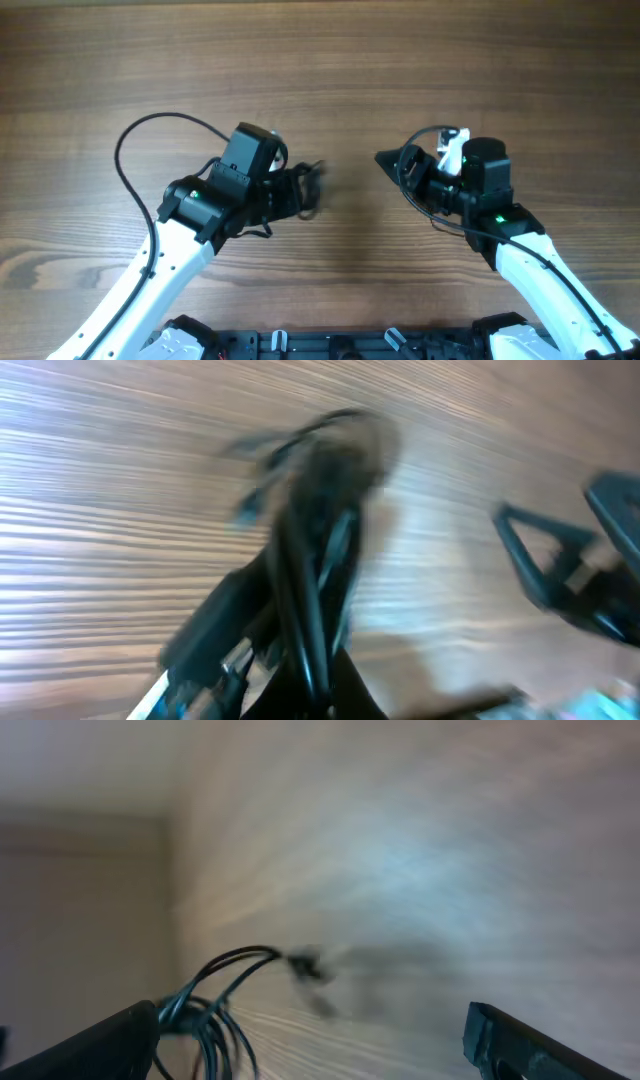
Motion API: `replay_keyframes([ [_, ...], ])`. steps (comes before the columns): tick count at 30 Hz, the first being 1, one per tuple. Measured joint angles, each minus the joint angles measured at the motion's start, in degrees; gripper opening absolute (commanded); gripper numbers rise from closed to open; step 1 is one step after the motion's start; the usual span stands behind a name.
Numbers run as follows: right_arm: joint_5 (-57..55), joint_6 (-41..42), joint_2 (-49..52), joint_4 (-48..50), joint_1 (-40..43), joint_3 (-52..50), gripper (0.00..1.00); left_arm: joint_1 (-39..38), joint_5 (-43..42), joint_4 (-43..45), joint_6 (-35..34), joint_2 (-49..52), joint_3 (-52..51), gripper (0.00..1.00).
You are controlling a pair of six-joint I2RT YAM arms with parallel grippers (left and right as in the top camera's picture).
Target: Untangle cables
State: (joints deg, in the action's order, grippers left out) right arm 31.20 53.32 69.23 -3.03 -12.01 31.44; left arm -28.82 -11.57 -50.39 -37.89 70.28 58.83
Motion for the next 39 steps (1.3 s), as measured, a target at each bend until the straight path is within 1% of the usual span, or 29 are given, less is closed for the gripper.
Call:
replay_keyframes([
  [2,0.76,-0.33,0.0,-1.42,0.02,0.0,1.0,0.0,3.48,-0.24,2.95,0.0,0.0,0.04],
  [7,9.9,-1.79,0.0,-0.15,0.07,0.0,1.0,-1.01,6.45,-0.22,14.84,0.0,0.0,0.04],
  [9,15.72,-6.99,0.0,2.03,-0.04,0.0,1.0,-1.75,6.43,-0.17,21.88,0.0,0.0,0.04],
  [11,17.75,-12.79,0.0,2.71,-0.42,0.0,0.99,-1.95,4.7,-0.2,27.8,0.0,0.0,0.04],
  [14,19.71,-23.85,0.0,3.26,-0.63,0.0,0.94,-1.95,0.24,-0.26,35.5,0.0,0.0,0.04],
  [17,21.68,-32.7,0.0,5.33,-0.66,0.0,0.94,-1.95,-4.83,-0.5,41.51,0.0,0.0,0.04],
  [18,23.04,-34.69,0.0,6.19,-0.63,0.0,0.92,-1.95,-6.88,-0.59,43.21,0.0,0.0,0.04],
  [19,24.68,-36.48,0.0,7.04,-0.63,0.0,0.87,-1.95,-9.09,-0.7,44.72,0.0,0.0,0.04],
  [21,28.55,-39.89,0.0,8.07,-0.66,0.0,0.84,-1.95,-13.79,-0.72,47.1,0.0,0.0,0.04],
  [22,30.12,-41.48,0.0,8.0,-0.66,0.0,0.83,-1.95,-15.06,-0.76,47.74,0.0,0.0,0.04],
  [23,31.41,-42.49,0.0,8.02,-0.66,0.0,0.81,-1.95,-16.59,-0.85,48.33,0.0,0.0,0.04],
  [24,32.83,-43.56,0.0,8.0,-0.66,0.0,0.77,-1.95,-18.4,-0.85,48.85,0.0,0.0,0.04],
  [25,34.07,-44.39,0.0,8.0,-0.66,0.0,0.76,-1.95,-20.04,-0.83,49.24,0.0,0.0,0.04],
  [29,36.7,-47.01,0.0,6.75,-1.75,0.0,0.7,-1.95,-23.74,-0.74,49.72,0.0,0.0,0.04],
  [30,36.92,-47.67,0.07,6.16,-2.16,-0.02,0.59,-1.95,-24.17,-0.63,49.72,0.0,0.0,0.04],
  [32,37.0,-49.42,0.5,5.22,-3.34,-0.02,0.29,-1.95,-25.46,-0.57,49.72,0.0,0.0,0.04],
  [33,36.92,-49.81,0.72,5.27,-3.45,-0.02,0.22,-1.95,-26.03,-0.28,49.7,0.0,0.0,0.04],
  [34,36.92,-50.21,0.98,5.29,-3.52,-0.02,0.11,-1.95,-26.53,0.15,49.7,0.0,0.0,0.04],
  [35,36.96,-50.29,1.25,5.16,-3.54,-0.02,0.04,-1.92,-26.67,0.44,49.66,0.0,0.0,0.11],
  [36,37.0,-49.94,1.33,5.44,-3.54,-0.07,0.04,-1.81,-26.69,0.5,49.64,0.0,0.0,0.22],
  [38,36.72,-48.11,1.38,6.6,-3.61,-0.22,0.04,-1.84,-26.95,0.74,49.81,0.0,0.0,0.36],
  [39,36.3,-46.03,1.44,7.89,-3.61,-0.22,0.04,-1.86,-27.36,0.79,49.79,0.0,0.02,0.64],
])
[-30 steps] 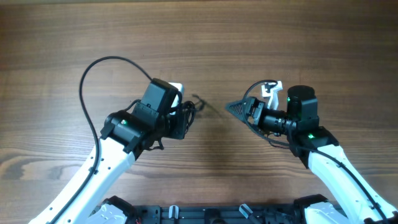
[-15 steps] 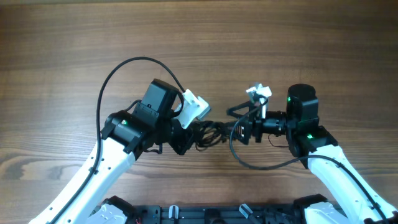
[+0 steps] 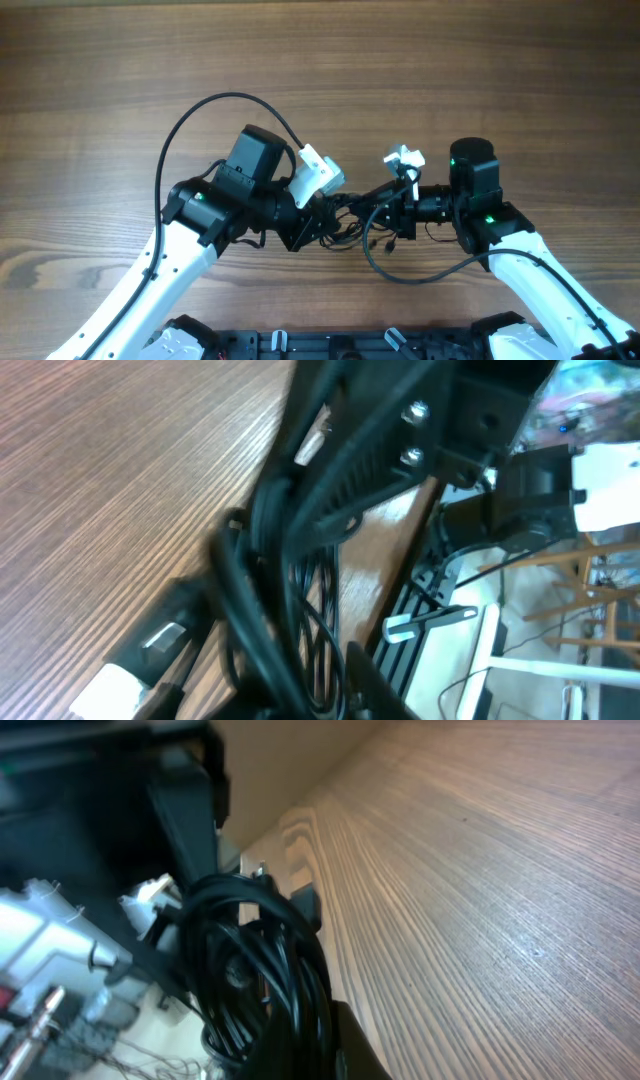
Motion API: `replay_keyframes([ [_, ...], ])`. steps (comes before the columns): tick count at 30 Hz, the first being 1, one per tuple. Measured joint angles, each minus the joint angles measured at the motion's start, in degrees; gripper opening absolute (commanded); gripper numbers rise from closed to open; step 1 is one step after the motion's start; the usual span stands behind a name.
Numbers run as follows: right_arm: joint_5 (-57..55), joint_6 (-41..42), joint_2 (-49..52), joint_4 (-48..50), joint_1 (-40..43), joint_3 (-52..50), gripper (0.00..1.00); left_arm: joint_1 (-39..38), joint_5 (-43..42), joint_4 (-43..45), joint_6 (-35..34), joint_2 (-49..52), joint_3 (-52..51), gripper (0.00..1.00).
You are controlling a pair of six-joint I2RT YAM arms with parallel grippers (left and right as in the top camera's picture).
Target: Untangle cables
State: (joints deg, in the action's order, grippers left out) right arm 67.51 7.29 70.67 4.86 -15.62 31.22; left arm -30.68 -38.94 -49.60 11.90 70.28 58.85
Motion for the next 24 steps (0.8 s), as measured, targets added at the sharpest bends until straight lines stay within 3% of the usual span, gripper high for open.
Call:
replay_keyframes([
  [2,-1.22,4.35,0.0,2.08,0.0,0.0,0.04,-0.04,-0.7,0.17,-0.66,0.0,0.0,0.84],
  [3,-3.13,8.81,0.0,3.85,0.0,0.0,0.04,-0.04,-1.01,0.24,-1.05,0.0,0.0,1.0],
  [8,-11.06,25.0,0.04,4.63,0.0,0.0,0.04,-0.04,-0.26,2.6,-9.07,0.0,0.0,1.0],
  [14,-16.9,34.6,0.04,5.03,0.02,0.0,0.04,-0.13,10.36,7.06,-38.84,0.0,0.0,1.0],
  [19,-19.65,41.29,0.04,5.11,0.83,0.0,0.04,-0.55,14.25,8.09,-53.9,0.0,0.0,1.0],
  [24,-20.46,45.62,0.07,6.12,1.36,0.0,0.04,-5.14,20.46,8.81,-69.53,1.62,0.0,0.82],
])
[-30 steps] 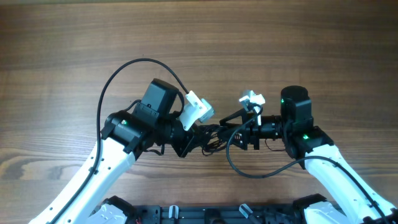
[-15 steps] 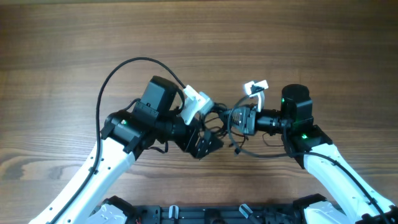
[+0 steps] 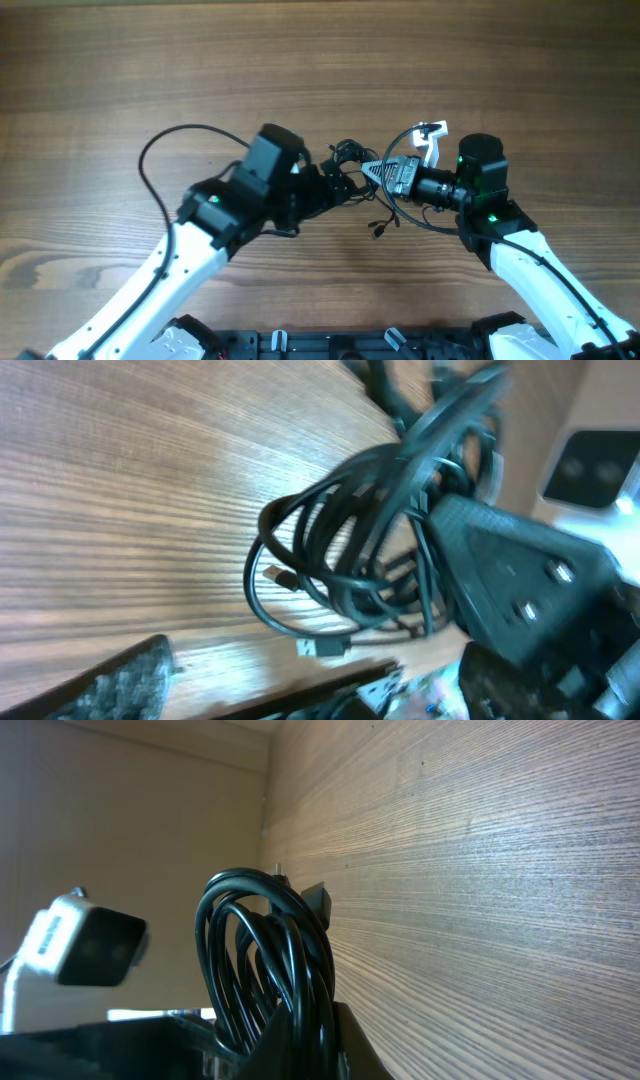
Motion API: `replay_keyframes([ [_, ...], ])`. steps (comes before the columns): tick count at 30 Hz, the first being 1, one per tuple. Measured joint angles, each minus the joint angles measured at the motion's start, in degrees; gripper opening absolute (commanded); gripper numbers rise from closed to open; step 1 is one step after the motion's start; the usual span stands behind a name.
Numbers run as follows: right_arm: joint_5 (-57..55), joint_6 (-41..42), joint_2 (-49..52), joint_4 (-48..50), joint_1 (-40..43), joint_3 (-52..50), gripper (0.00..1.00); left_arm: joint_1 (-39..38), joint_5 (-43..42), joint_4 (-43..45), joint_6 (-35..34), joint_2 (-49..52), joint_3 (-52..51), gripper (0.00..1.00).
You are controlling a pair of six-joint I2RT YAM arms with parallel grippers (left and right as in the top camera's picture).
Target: Untangle cables
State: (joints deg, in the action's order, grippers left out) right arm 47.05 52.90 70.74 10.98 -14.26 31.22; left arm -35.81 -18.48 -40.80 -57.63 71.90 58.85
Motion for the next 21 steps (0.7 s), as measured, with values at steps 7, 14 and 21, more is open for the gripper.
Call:
replay_keyframes([
  [7,0.57,0.87,0.35,-0.61,0.0,-0.07,0.04,-6.14,10.45,4.59,-15.34,8.17,0.04,0.46],
  [14,2.89,0.79,0.37,-0.63,-0.5,-0.09,0.59,-6.8,17.59,5.2,-18.84,9.11,0.33,0.04],
  [21,6.69,-12.46,0.37,-4.17,1.4,-0.07,1.0,-5.33,26.45,-5.2,-5.4,6.86,0.13,0.04],
])
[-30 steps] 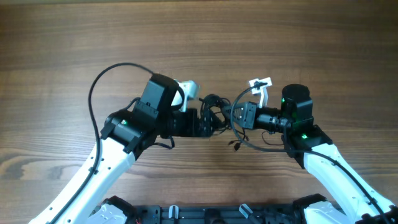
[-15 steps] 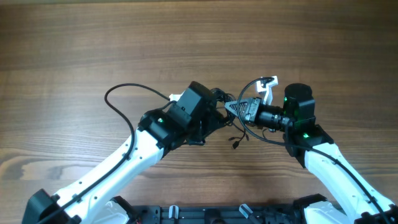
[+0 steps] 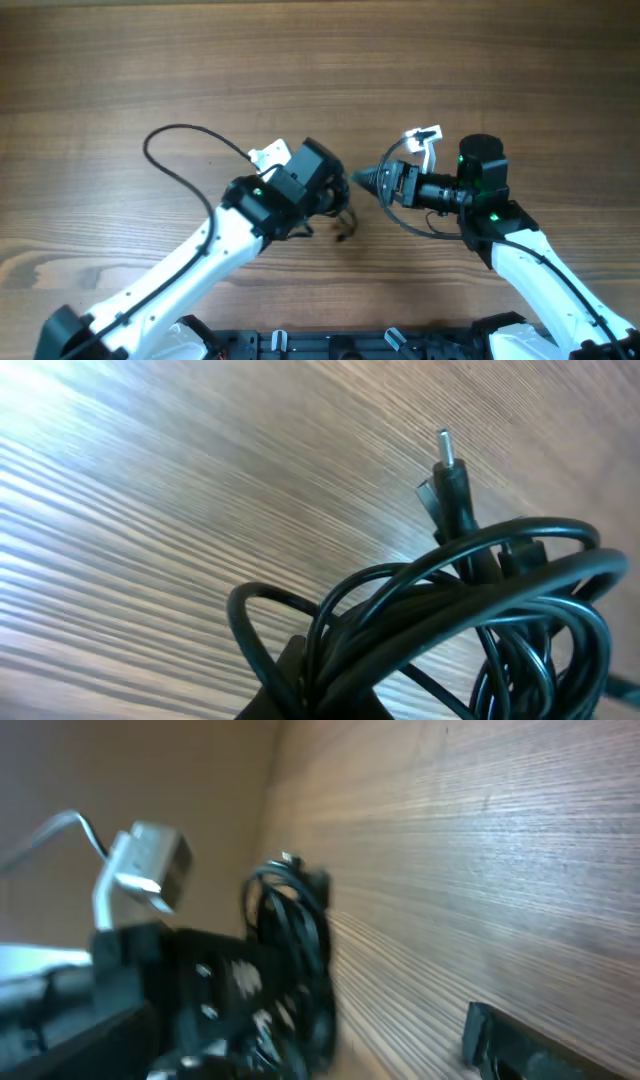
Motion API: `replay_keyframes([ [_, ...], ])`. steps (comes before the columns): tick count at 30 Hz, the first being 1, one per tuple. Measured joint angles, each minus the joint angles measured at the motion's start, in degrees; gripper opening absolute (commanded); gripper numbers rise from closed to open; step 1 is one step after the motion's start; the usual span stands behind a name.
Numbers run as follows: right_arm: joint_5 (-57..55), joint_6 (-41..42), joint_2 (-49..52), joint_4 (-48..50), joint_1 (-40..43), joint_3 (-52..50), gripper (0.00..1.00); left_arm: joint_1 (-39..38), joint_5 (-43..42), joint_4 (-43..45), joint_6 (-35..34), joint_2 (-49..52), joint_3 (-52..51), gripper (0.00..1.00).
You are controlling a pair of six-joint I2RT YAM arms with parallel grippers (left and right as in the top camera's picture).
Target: Untangle cables
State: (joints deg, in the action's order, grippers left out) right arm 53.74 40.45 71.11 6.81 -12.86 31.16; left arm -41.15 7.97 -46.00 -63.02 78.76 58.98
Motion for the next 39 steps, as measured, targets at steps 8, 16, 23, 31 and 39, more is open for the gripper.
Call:
replay_keyframes([
  [8,9.92,-14.29,-0.72,-0.48,0.44,0.0,1.0,1.42,2.34,2.19,24.17,-14.32,-0.15,0.04],
  [16,9.64,-16.68,-16.76,-2.36,-0.33,0.02,0.99,2.69,2.95,5.64,33.73,-19.19,-0.15,0.04],
  [23,-3.67,-18.08,-18.56,-6.32,-11.39,0.02,1.0,3.39,2.91,9.84,31.93,-19.19,-0.15,0.04],
  [31,-36.65,-21.49,-16.63,1.51,-31.12,0.0,0.94,8.28,2.86,8.57,23.28,-19.19,-0.15,0.04],
  [39,-61.59,-28.5,-5.53,14.71,-43.25,-0.02,0.11,8.55,-0.13,8.37,20.02,-19.19,-0.15,0.04],
])
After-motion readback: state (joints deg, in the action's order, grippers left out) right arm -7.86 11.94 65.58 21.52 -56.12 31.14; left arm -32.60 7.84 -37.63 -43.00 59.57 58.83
